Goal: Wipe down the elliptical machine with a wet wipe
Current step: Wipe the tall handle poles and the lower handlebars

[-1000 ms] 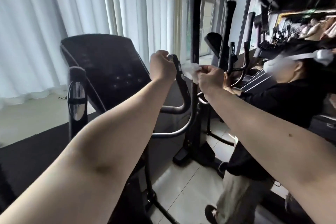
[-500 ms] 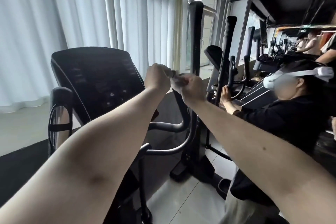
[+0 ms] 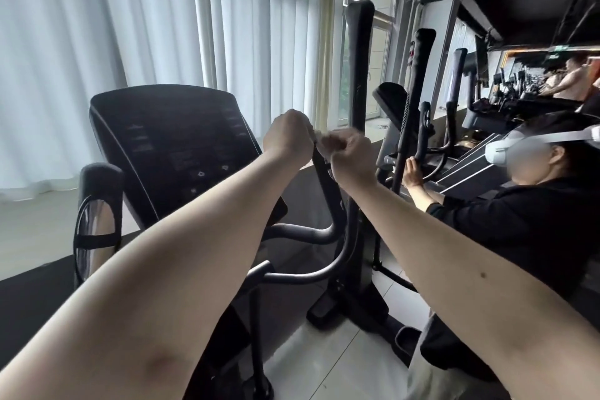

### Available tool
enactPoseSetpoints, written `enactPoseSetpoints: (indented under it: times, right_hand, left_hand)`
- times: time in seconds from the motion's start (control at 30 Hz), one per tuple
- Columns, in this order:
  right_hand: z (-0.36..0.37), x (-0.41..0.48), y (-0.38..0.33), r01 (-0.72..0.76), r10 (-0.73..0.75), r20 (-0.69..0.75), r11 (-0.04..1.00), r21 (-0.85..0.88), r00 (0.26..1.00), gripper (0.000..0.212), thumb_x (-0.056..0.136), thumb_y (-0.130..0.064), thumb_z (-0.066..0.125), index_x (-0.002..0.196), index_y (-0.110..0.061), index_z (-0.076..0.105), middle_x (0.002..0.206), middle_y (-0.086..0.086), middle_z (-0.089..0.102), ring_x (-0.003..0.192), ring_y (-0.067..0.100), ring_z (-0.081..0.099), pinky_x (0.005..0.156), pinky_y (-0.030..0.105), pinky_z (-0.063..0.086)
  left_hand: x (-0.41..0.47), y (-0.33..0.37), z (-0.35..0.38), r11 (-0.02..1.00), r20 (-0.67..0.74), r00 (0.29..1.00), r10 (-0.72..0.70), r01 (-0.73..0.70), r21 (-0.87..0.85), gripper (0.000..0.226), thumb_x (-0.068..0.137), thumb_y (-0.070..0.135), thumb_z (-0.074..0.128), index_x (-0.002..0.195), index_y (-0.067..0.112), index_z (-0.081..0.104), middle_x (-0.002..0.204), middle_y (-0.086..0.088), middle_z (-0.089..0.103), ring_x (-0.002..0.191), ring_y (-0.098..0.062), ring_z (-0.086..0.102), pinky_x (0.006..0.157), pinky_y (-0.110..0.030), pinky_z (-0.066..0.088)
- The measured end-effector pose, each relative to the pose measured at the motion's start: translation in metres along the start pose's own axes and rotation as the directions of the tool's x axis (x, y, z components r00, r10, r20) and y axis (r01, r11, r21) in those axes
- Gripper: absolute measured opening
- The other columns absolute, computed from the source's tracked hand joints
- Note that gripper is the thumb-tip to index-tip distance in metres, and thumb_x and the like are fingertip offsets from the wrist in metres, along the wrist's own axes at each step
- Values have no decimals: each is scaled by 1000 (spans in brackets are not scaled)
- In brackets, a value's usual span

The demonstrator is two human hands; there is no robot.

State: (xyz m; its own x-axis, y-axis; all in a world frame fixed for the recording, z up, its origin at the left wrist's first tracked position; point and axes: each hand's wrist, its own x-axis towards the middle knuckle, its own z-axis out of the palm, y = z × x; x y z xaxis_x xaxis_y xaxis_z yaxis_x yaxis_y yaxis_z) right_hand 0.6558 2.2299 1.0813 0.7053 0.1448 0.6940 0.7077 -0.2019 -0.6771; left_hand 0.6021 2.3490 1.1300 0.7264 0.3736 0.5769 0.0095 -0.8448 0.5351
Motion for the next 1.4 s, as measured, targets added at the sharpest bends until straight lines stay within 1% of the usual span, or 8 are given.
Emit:
enactPoseSetpoints:
  times: [0.23, 0.4, 0.53, 0.73, 0.97, 1.13, 1.27, 1.4]
  right_hand:
    - [-14, -31, 39, -196, 195, 76, 980, 18, 978, 38, 94, -22, 72, 57, -24, 65, 67, -7, 64, 65, 6, 59, 67, 28, 47]
    - [-8, 2, -16, -4, -4, 55, 991, 133, 998, 26, 90, 1, 69, 66, 10, 66, 66, 29, 64, 52, 27, 58, 51, 37, 53]
    - [-7, -21, 10, -23, 24, -11, 997, 75, 1000, 44, 95, -21, 73, 55, -6, 61, 52, 8, 58, 45, 10, 53, 50, 16, 37]
    - [-14, -59, 60, -342, 343, 63, 872, 350, 937, 6, 87, 1, 76, 83, 4, 72, 91, 15, 71, 77, 15, 76, 72, 25, 61]
    - [-10, -4, -22, 67, -69, 6, 984, 168, 998, 37, 89, -14, 75, 61, 7, 65, 54, 23, 59, 48, 17, 52, 46, 35, 40]
    - [-4, -3, 3, 28, -44, 70, 976, 217, 997, 43, 92, -27, 74, 55, -9, 64, 48, 10, 54, 44, 20, 46, 48, 29, 37]
    - [-10, -41, 58, -169, 153, 93, 965, 199, 984, 27, 84, -54, 79, 73, -30, 75, 81, 3, 72, 82, 23, 74, 78, 47, 61]
    - [-25, -75, 73, -320, 297, 119, 895, 312, 947, 12, 85, -7, 80, 81, -1, 71, 104, 35, 68, 90, 35, 76, 83, 55, 61]
  left_hand:
    - [1, 6, 3, 993, -25, 999, 40, -37, 111, 14, 88, 0, 57, 90, 7, 69, 90, -8, 69, 74, -24, 56, 53, -31, 37]
    - [0, 8, 1, 985, -9, 999, 40, -38, 169, 24, 82, -5, 54, 89, 10, 71, 90, -4, 71, 82, -29, 68, 56, -32, 43]
    - [2, 5, 3, 991, -9, 1000, 17, -16, 131, 13, 87, 0, 60, 88, 9, 71, 82, -1, 67, 71, -25, 60, 50, -28, 34]
    - [-2, 8, 5, 990, -27, 999, 36, -32, 136, 10, 90, 1, 57, 88, 3, 67, 89, -11, 70, 68, -26, 51, 54, -32, 37]
    - [-6, 10, 1, 984, -6, 999, 31, -30, 178, 25, 76, -7, 49, 89, 6, 67, 89, -10, 70, 68, -27, 51, 54, -32, 36]
    - [-4, 9, 0, 985, -1, 999, 33, -32, 171, 21, 83, -3, 52, 91, 6, 70, 91, -7, 70, 71, -27, 54, 55, -31, 37]
    - [-9, 8, 4, 985, -8, 998, 55, -53, 163, 15, 90, 0, 51, 85, 6, 63, 90, -7, 69, 80, -32, 62, 60, -34, 41]
    - [-20, 13, 6, 977, -51, 993, 104, -92, 191, 19, 88, -7, 46, 78, 6, 55, 91, -13, 64, 74, -30, 58, 60, -38, 39]
